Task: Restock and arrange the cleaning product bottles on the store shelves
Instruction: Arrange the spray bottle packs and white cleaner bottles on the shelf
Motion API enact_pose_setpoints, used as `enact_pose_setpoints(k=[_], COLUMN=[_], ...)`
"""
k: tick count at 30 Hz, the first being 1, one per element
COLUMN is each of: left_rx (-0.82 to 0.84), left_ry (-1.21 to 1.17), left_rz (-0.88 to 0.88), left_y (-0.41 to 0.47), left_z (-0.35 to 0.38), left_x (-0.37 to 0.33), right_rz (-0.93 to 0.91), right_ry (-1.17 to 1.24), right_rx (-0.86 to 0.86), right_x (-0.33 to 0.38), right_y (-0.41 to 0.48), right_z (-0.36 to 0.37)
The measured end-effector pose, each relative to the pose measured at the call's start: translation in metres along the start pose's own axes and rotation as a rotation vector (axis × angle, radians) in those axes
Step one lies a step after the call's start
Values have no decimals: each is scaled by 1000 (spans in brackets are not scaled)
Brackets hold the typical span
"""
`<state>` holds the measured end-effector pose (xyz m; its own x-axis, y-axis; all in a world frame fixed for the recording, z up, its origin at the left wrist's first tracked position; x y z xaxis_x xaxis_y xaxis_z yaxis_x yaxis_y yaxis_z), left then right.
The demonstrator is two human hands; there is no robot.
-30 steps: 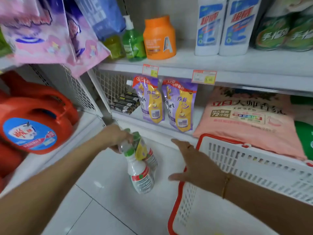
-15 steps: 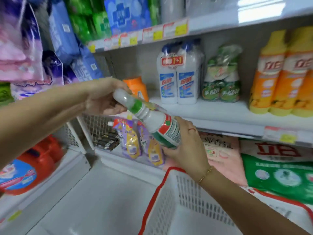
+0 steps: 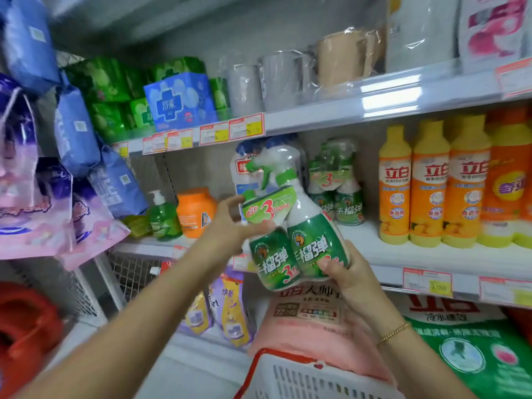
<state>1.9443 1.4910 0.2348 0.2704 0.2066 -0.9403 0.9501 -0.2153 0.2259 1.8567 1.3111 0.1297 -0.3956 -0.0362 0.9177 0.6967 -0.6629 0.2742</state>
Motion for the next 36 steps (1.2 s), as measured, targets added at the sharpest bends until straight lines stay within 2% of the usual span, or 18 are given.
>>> enact_pose_setpoints(k=[3,7,9,11,14,18,21,26,32,36], left_rx=[-2,246,275,249,135,88,83,118,172,178], left_ry=[-134,-84,-85,-124,-68,-29,-9,0,-49,-40], left_rz=[-28,-89,-96,-72,80,190,189,141,86,104], left_y=[2,1,9,21,40,61,79,99,120,127], left_z=[16,50,62,76,90,113,131,159,179,178], left_x=[25,32,31,30,26,27,29,48,72,73], right_rz=[207,245,177,61,-57,-345,-358,-551,-754,-792], right_ry=[255,388,266,45,-218,-1002,-1319,-1467,-1481,-1471], right_rx=[36,53,58,47,-5,-296,-456,-491,-612,-615], right_x=[-23,-20,-5,9,23,35,30,24,19,17], right_y=[-1,7,12,22,39,61,65,66,66,66], right_z=[5,0,-9,-24,-49,-104,-136,-132,-125,-118])
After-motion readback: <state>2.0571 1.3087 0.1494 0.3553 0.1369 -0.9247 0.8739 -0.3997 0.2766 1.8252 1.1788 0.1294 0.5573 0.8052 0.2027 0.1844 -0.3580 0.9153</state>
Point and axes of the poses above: each hand's wrist, its own y-axis towards the middle knuckle, its own z-axis out of the palm, x = y × z, the point moved 7 cm from there along y, towards the middle knuckle, and after that the axes turned 15 degrees about -x, right-handed, at the moved point
